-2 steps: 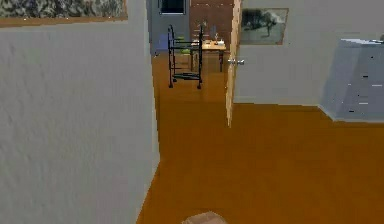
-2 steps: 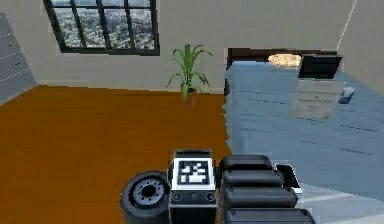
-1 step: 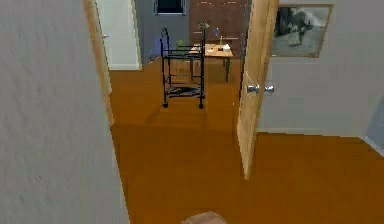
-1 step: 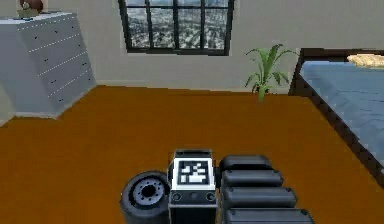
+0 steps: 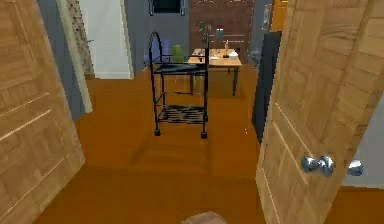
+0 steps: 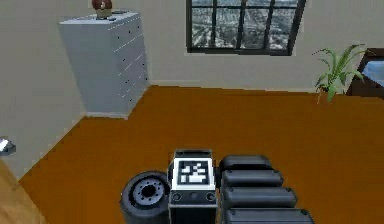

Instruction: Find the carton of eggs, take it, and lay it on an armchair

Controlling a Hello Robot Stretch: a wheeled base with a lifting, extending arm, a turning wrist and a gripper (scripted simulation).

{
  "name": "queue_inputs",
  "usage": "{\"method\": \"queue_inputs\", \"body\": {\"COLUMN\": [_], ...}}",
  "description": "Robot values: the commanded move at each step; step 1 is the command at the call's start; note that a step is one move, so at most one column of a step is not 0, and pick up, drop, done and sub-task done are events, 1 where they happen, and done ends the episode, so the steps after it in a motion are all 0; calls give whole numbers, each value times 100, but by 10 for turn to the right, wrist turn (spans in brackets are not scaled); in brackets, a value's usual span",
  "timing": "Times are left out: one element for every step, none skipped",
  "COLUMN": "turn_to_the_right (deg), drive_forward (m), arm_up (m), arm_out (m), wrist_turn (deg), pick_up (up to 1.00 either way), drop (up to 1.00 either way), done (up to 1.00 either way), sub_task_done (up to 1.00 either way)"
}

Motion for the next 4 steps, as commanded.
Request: {"method": "queue_inputs", "body": {"turn_to_the_right": [-210, 0, 0, -30], "drive_forward": [0, 100, 100, 0], "arm_up": [0, 0, 0, 0], "arm_out": [0, 0, 0, 0], "wrist_turn": [0, 0, 0, 0], "pick_up": [0, 0, 0, 0], "drop": [0, 0, 0, 0], "done": [0, 0, 0, 0], "sub_task_done": [0, 0, 0, 0]}}
